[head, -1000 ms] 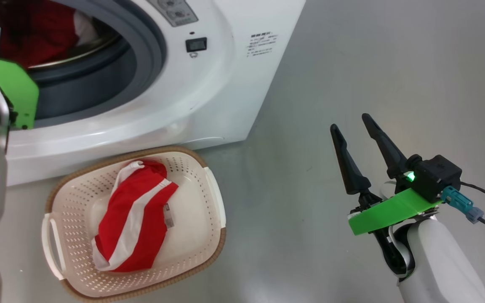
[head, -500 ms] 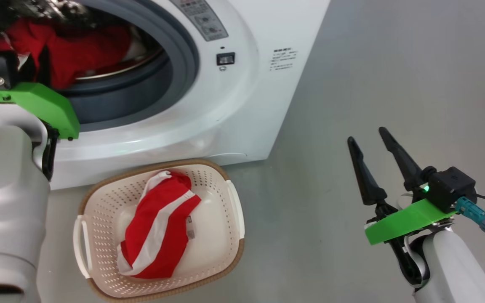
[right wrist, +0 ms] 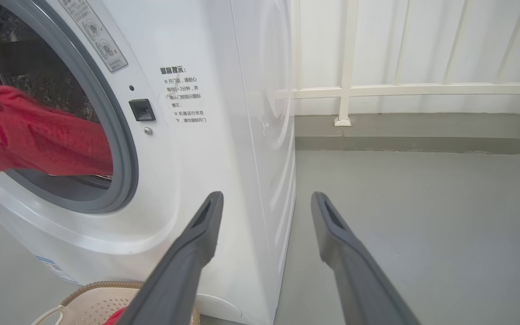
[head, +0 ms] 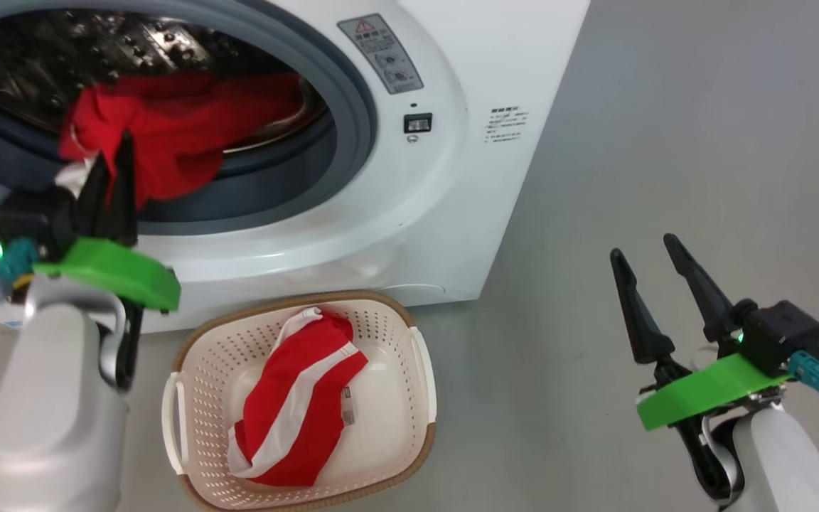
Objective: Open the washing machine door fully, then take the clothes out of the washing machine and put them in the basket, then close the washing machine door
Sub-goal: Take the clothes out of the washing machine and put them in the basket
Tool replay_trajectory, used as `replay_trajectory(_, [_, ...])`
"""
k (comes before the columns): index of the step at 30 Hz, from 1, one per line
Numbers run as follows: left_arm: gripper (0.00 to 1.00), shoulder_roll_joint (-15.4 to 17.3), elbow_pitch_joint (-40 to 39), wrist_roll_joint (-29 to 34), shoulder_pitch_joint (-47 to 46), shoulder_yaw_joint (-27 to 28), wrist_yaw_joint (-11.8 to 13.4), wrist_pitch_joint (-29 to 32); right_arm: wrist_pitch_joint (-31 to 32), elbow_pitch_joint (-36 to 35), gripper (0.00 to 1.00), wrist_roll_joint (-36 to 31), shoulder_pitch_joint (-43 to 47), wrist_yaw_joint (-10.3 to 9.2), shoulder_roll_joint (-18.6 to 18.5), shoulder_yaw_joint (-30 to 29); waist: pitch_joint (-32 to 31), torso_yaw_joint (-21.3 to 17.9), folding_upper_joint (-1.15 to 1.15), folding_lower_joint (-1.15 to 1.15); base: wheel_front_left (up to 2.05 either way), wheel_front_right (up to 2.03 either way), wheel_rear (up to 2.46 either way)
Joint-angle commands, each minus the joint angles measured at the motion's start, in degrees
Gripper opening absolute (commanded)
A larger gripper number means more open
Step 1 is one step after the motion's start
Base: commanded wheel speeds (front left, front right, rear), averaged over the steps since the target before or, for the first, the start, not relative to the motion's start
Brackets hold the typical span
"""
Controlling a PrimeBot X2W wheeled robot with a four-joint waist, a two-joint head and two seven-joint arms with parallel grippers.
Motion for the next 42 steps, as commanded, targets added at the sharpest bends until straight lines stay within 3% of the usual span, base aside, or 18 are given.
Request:
replay_trajectory(1, [0.0, 1.73, -4.64, -0.22, 2.44, 2.05, 0.0, -0.68, -0.68, -1.52, 1.0, 0.69, 1.81, 0.09, -0.23, 1.12, -0.76, 0.65, 0.0, 0.0, 0.0, 0.0, 0.0])
replay_trajectory(10, [0.0, 0.91, -21.44, 0.06, 15.06, 4.12, 0.79, -0.68, -0.68, -1.73, 1.0, 0.79, 3.15, 0.09, -0.81, 0.81, -2.21, 1.52, 0.0, 0.0, 0.0, 0.0, 0.0])
replay_trajectory(17, [0.0, 0.07, -36.54, -0.11, 25.65, 5.11, 3.04, -0.42, -0.68, -2.16, 1.0, 0.76, 4.26, 0.09, -1.12, 0.32, -2.97, 2.23, 0.0, 0.0, 0.0, 0.0, 0.0])
replay_trajectory(28, [0.0, -0.12, -53.5, 1.0, 33.06, 4.46, 5.61, 3.33, -0.68, -2.52, 1.0, 0.64, 3.86, 0.09, -1.4, 0.09, -1.96, 2.79, 0.0, 0.0, 0.0, 0.0, 0.0])
replay_trajectory(34, [0.0, -0.97, -52.05, 0.27, 36.08, 2.88, 5.69, 4.5, -0.68, -2.47, 1.0, 0.66, 3.27, 0.09, -1.31, 0.44, -0.95, 2.41, 0.0, 0.0, 0.0, 0.0, 0.0])
replay_trajectory(42, [0.0, -2.43, -35.27, -1.35, 35.15, 0.7, 4.21, 1.54, -0.68, -2.49, 1.0, 0.67, 2.21, 0.09, -1.06, 0.71, 0.63, 1.65, 0.0, 0.0, 0.0, 0.0, 0.0])
